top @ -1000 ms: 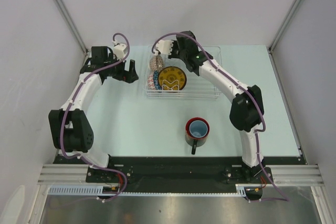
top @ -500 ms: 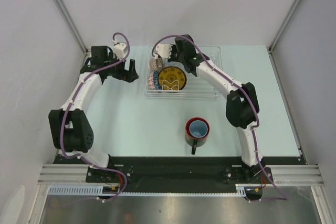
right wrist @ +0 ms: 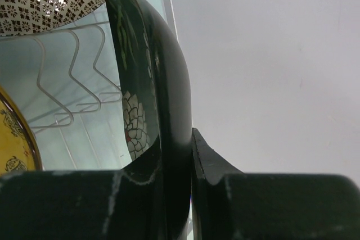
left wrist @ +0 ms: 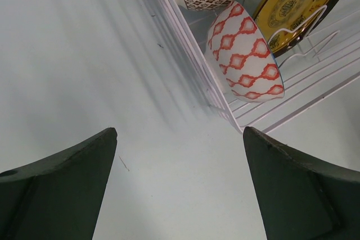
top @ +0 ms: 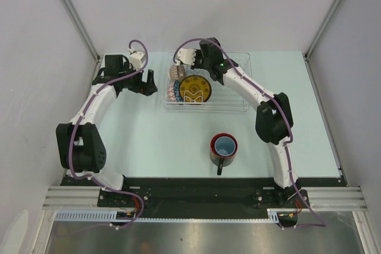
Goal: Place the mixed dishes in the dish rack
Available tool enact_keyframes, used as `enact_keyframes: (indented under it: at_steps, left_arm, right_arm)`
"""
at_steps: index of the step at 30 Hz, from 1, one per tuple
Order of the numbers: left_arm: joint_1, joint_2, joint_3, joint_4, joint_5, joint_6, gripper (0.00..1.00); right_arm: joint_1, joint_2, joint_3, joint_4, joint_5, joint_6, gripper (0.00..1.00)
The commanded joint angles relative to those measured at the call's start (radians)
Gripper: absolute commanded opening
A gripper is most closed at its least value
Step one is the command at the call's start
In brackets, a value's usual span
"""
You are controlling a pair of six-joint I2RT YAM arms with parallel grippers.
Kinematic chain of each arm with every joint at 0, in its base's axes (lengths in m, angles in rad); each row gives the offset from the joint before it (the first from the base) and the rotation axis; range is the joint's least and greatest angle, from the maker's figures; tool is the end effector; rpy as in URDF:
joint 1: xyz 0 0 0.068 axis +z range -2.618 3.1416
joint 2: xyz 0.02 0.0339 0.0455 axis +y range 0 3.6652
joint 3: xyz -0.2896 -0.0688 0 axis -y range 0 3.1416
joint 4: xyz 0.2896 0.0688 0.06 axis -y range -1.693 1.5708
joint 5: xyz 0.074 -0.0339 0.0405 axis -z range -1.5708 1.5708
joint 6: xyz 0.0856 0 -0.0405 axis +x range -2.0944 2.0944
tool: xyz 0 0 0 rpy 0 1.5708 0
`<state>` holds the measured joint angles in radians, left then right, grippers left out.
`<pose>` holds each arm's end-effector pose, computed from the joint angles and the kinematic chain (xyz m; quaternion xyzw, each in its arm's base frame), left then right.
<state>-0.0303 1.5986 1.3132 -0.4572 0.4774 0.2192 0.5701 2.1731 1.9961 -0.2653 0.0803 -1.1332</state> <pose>0.4320 -0.0524 0.2776 0.2051 0.8708 -0.1786 0.4096 0.5288 0.3308 0.2920 -0.6211 0.5723 -0.1810 0.5039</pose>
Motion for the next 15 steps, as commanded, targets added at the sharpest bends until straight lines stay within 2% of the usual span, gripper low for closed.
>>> enact_keyframes:
  at_steps: [1,8,15]
  left_arm:
    - [-0.005,0.001,-0.022,0.046,0.015,0.011,1.00]
    - [-0.006,0.009,-0.022,0.048,0.017,0.012,1.00]
    - [-0.040,0.034,-0.026,0.069,0.004,-0.004,1.00]
  right_arm:
    - [-0.004,-0.116,0.105,0.184,0.024,-0.068,0.00]
    - [-0.003,-0.114,0.107,0.195,0.042,-0.086,0.00]
    - [0.007,-0.179,0.061,0.204,0.056,-0.106,0.00]
